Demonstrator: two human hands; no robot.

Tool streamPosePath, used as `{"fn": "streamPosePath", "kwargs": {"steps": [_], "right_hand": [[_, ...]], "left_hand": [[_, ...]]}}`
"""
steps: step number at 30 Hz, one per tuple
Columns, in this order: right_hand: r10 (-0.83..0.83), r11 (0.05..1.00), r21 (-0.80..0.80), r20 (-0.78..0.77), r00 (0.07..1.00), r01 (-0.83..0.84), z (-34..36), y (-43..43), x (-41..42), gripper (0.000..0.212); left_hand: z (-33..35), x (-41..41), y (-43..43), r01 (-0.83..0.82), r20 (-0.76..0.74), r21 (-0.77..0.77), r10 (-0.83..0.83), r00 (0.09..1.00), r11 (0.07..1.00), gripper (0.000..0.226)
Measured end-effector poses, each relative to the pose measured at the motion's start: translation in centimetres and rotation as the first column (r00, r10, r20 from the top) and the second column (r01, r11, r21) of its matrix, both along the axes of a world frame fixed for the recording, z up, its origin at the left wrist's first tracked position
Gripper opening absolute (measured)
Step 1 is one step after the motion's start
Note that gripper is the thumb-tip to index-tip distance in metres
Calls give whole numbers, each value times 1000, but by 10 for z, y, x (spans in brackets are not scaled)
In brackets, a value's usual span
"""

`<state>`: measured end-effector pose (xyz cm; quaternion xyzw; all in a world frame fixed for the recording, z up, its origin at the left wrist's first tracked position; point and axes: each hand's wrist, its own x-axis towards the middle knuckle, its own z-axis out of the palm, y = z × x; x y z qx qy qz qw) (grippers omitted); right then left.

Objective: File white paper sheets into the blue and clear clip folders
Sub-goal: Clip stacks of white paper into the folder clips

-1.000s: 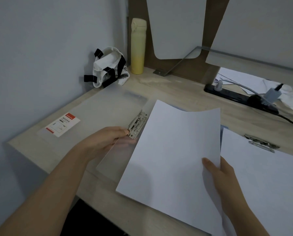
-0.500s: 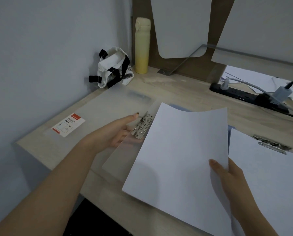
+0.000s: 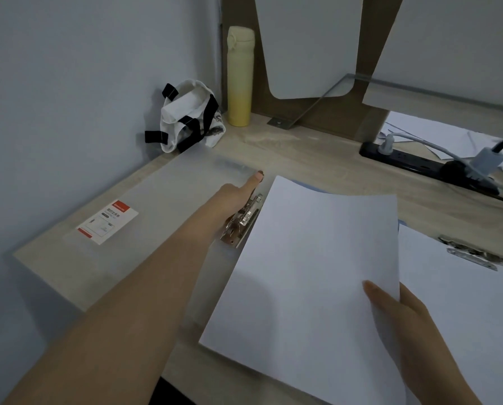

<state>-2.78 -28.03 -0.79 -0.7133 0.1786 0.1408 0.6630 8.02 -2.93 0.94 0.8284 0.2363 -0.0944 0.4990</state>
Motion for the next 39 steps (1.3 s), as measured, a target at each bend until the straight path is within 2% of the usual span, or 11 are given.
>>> {"fn": "streamPosePath", "kwargs": {"steps": [4, 7, 9, 12, 15, 26, 30, 39], "right_hand": [[-40, 996, 82, 13, 999, 38, 1, 5, -1, 18], [-57, 995, 80, 25, 998, 55, -1, 8, -1, 25], [-63, 996, 72, 22, 998, 61, -1, 11, -1, 31], [-75, 996, 53, 19, 997, 74, -2, 14, 0, 39], [-81, 996, 50, 22, 996, 80, -1, 14, 1, 39], [-104, 988, 119, 44, 994, 98, -5, 13, 1, 34], [-95, 988, 125, 68, 993, 86, -5, 12, 0, 26], [-104, 994, -21, 100, 990, 107, -13, 27, 5, 41]], "left_hand": [[-10, -4, 13, 4, 8, -145, -3, 1000, 989, 39], [-20, -12, 22, 35, 28, -305, -27, 999, 952, 24], [-26, -21, 25, 72, 92, -411, -37, 995, 909, 13], [-28, -30, 29, 104, 153, -502, -30, 988, 859, 32], [-26, -33, 28, 135, 173, -526, -50, 984, 839, 40], [-25, -33, 25, 138, 179, -536, -48, 983, 833, 38], [-28, -32, 26, 154, 194, -528, -58, 979, 835, 38], [-23, -35, 25, 147, 195, -543, -46, 980, 827, 36]]}}
